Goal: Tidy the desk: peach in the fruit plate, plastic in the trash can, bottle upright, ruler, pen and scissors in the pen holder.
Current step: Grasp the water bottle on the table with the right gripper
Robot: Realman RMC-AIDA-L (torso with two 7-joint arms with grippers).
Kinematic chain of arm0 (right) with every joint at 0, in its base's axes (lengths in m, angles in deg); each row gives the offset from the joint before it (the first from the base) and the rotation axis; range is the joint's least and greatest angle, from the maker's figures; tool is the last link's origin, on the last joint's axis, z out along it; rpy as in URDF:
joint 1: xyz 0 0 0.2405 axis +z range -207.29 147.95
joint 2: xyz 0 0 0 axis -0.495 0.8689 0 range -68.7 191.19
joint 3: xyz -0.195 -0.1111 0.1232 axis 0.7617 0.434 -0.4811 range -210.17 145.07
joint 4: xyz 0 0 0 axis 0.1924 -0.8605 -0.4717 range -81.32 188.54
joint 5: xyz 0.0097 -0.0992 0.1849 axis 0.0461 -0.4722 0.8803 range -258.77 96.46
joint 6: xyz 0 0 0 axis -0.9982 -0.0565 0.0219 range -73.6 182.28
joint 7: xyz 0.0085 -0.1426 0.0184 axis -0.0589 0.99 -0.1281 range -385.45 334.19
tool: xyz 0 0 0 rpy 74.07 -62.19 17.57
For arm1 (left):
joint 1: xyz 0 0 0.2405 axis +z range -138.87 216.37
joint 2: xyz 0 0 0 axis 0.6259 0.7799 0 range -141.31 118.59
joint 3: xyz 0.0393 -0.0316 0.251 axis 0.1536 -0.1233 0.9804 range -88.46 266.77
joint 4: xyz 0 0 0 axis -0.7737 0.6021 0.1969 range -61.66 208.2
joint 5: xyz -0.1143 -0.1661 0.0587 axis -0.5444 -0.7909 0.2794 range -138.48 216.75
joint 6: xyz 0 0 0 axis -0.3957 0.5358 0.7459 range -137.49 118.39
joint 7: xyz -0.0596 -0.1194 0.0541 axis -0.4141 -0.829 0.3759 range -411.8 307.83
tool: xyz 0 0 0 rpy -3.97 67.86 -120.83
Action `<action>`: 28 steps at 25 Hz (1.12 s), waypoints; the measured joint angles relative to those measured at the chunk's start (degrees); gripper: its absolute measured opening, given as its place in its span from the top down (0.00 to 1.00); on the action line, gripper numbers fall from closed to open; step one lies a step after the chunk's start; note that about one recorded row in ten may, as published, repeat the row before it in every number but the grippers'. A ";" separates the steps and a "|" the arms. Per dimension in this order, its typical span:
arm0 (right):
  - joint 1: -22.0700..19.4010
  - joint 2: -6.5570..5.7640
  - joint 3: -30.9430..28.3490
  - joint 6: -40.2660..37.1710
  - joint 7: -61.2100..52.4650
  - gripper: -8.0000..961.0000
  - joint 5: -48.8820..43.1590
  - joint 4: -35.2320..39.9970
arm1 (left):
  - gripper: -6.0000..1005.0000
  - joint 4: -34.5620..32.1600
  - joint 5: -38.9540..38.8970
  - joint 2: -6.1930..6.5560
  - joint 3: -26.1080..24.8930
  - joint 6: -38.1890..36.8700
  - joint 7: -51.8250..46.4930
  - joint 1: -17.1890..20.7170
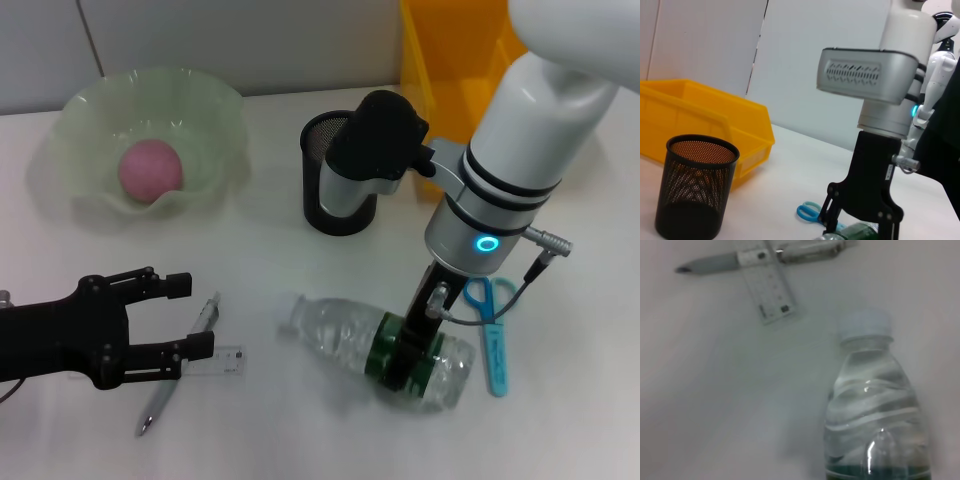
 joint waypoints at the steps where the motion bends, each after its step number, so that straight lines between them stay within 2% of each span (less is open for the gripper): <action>1: 0.09 -0.02 -0.02 0.37 -0.08 0.16 -0.25 -0.46 | 0.17 0.00 0.00 0.00 0.00 0.00 0.00 0.00; 28: 0.36 0.04 2.98 3.38 -2.75 0.16 -5.90 -1.50 | 0.17 -0.01 0.09 -0.15 -0.13 0.01 0.35 -0.33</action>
